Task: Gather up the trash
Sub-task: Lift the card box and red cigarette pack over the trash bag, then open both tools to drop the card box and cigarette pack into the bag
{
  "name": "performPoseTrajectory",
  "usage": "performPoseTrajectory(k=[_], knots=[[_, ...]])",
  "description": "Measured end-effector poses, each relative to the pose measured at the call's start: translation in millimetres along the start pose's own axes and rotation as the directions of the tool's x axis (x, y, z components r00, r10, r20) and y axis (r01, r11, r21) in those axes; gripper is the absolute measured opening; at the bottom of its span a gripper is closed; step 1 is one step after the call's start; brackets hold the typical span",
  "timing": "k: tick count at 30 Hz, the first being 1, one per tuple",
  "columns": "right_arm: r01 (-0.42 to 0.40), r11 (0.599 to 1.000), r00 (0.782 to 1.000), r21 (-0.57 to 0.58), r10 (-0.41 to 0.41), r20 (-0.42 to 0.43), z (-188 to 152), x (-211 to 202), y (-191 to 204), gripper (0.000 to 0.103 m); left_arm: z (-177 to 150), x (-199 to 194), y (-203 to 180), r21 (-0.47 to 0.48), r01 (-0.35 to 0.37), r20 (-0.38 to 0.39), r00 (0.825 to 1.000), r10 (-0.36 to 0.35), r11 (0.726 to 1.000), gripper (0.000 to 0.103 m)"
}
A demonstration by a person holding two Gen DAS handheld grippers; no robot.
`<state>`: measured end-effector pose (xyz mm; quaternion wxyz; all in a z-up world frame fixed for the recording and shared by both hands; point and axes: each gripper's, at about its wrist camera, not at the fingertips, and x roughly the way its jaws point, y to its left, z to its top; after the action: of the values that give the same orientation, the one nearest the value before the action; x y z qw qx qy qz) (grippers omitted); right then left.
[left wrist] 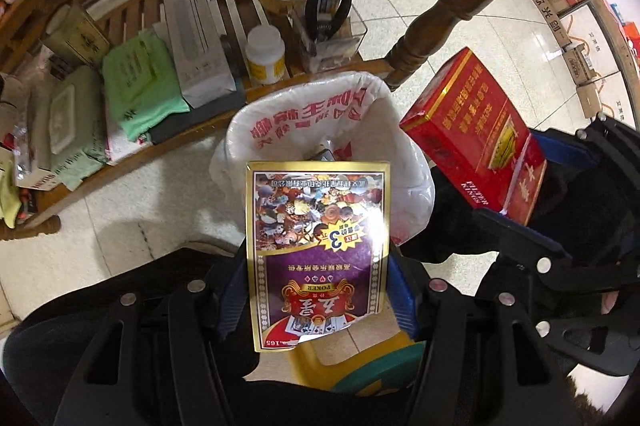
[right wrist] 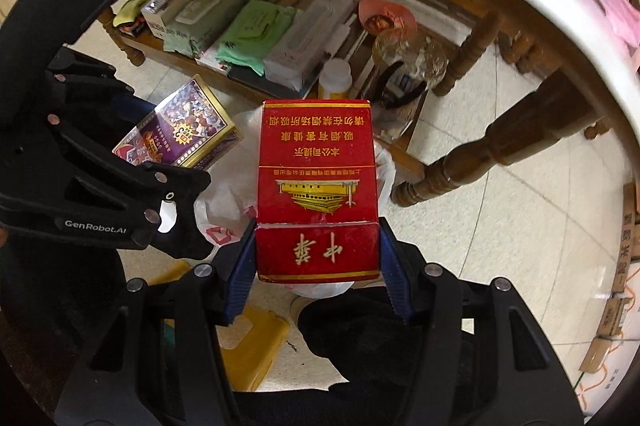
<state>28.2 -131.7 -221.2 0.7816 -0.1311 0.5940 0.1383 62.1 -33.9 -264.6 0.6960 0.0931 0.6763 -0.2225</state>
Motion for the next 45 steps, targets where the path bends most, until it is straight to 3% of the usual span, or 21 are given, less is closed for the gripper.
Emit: performPoseTrajectory(k=[13,23,45], knots=[[-0.014,0.998,0.994,0.056,0.02,-0.106,-3,61,-15,0.055,30,54,19,-0.119,0.051,-0.075,0.995,-0.061,0.992,0.059],[-0.05,0.996,0.977,0.078,0.066,-0.205,-7,106,-18,0.055,44,102,32,-0.194,0.075,-0.154,0.982,-0.106,0.978,0.059],[-0.124,0.985,0.925,0.117,0.157,-0.347,-16,169,-12,0.055,52,154,42,-0.223,0.08,-0.255,0.957,-0.138,0.971,0.059]])
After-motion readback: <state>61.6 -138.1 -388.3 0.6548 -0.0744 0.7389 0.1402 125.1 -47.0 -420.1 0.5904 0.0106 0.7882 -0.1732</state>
